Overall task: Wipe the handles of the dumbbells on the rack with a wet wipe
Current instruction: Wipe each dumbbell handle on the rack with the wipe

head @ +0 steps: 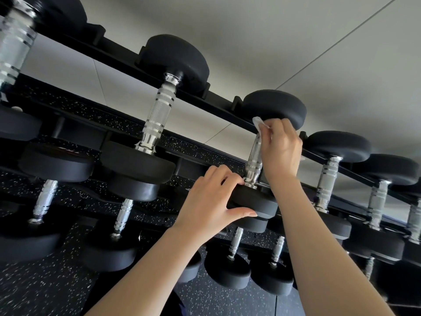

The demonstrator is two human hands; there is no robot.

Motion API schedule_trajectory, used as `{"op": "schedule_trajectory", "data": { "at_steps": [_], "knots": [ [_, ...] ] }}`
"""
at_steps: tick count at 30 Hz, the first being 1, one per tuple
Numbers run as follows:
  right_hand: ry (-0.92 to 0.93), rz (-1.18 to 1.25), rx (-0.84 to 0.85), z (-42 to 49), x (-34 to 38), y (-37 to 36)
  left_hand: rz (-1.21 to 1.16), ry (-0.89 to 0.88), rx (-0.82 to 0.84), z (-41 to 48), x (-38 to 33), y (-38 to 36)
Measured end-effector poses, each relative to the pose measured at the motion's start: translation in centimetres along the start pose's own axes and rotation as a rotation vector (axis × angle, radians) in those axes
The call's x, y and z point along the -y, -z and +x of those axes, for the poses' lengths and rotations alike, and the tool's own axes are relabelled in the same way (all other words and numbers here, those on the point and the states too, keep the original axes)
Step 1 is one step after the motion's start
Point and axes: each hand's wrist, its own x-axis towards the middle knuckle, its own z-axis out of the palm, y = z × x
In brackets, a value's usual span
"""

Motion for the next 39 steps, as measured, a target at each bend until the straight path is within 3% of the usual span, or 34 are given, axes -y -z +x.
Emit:
{"op": "schedule_trajectory", "data": {
  "at_steps": [8, 15, 21, 31, 39],
  "knots": [
    [-0.203, 0.174, 0.095, -1.2, -0.4, 0.7, -0.009, 0.013, 0.026, 0.0, -0.2, 0.2],
    [-0.256, 0.322, 0.369, -3.8, -0.4, 3.3, 0.035, -0.003, 0.066, 0.2, -0.4, 0.5],
    [-0.386, 0.416, 0.502, -4.8, -0.1, 5.1, 0.072, -0.012, 0.099, 0.5, -0.5, 0.7],
    [-0.803, 0.582, 0.006, -8.5, -4.2, 10.3, 0.300, -0.202, 0.182, 2.4, -4.4, 0.4],
    [-0.910, 0.581, -0.083, -10.5, -13.9, 13.4, 0.366, -0.286, 0.232, 4.5, -11.4, -7.1]
  ]
}}
